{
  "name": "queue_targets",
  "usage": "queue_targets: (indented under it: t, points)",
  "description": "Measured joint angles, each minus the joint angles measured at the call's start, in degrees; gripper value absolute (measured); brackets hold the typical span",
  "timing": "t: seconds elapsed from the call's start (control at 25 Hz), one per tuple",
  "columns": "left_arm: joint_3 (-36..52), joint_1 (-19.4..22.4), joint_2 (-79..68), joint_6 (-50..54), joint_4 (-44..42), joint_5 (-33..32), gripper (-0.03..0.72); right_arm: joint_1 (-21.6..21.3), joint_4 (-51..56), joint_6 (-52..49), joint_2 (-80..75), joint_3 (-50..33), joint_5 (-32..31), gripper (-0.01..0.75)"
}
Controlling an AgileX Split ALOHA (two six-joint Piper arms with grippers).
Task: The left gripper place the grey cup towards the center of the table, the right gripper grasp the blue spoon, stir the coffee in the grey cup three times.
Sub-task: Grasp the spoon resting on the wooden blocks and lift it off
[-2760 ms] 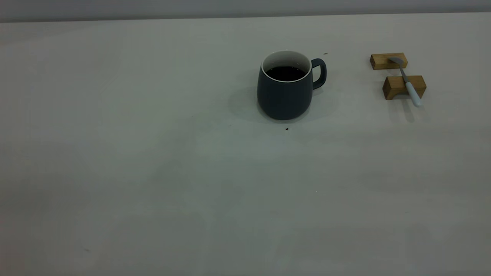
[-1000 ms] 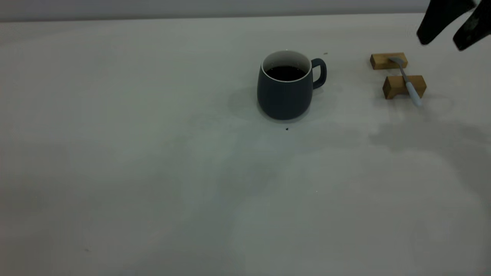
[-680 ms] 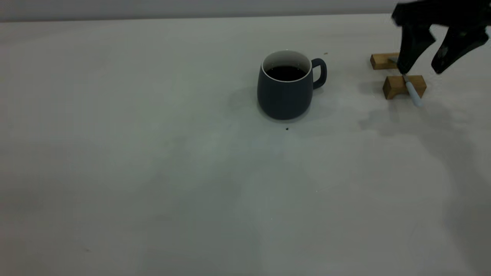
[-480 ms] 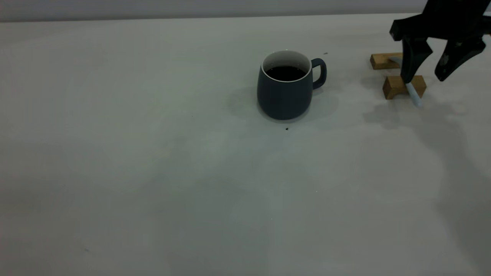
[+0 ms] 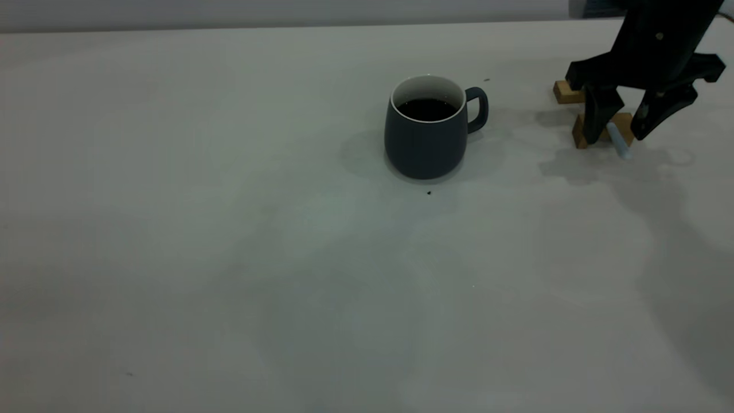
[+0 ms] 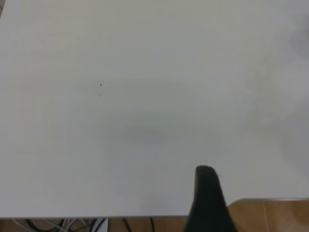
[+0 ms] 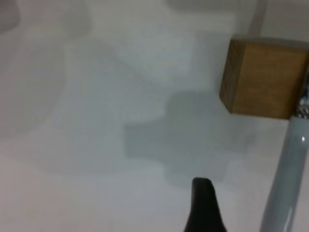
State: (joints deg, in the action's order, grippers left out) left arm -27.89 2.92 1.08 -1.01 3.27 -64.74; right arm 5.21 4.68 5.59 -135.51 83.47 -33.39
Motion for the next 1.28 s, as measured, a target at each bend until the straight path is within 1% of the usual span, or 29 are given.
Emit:
queue_targets:
  t: [0.4,0.72,0.8,0.88,0.96,1.08,1.16,1.2,1.28]
  points:
    - [0.0,0.0,0.0,0.0,0.0,0.0,0.585,0.0,-1.4,0.1,-2.4,0.0,3.6,0.588]
    - [0.0,0.0,0.0,0.0,0.0,0.0,0.585,0.0,-1.4,0.0,-4.8,0.1,4.4,0.587]
    - [0.0,0.0,0.0,0.0,0.0,0.0,0.585,0.0,-1.4,-0.1,-4.8,0.1,4.8,0.574]
    - [0.0,0.0,0.0,0.0,0.0,0.0,0.585,0.0,-1.4,-0.1,-4.8,0.1,4.9,0.534]
    - [0.0,0.0,0.0,0.0,0.0,0.0,0.585,0.0,-1.4,-0.2,-4.8,0.1,4.9,0.467]
    - [0.0,0.0,0.0,0.0,0.0,0.0,0.585,0.0,-1.6,-0.3,-4.8,0.1,4.7,0.310]
    - [0.0,0.0,0.0,0.0,0.0,0.0,0.585,0.0,-2.4,-0.4,-4.8,0.1,4.2,0.173]
    - [0.0,0.0,0.0,0.0,0.0,0.0,0.585,0.0,-3.1,-0.4,-4.7,0.1,3.8,0.118]
    - [0.0,0.0,0.0,0.0,0.0,0.0,0.585,0.0,-4.7,-0.6,-3.9,0.1,2.6,0.121]
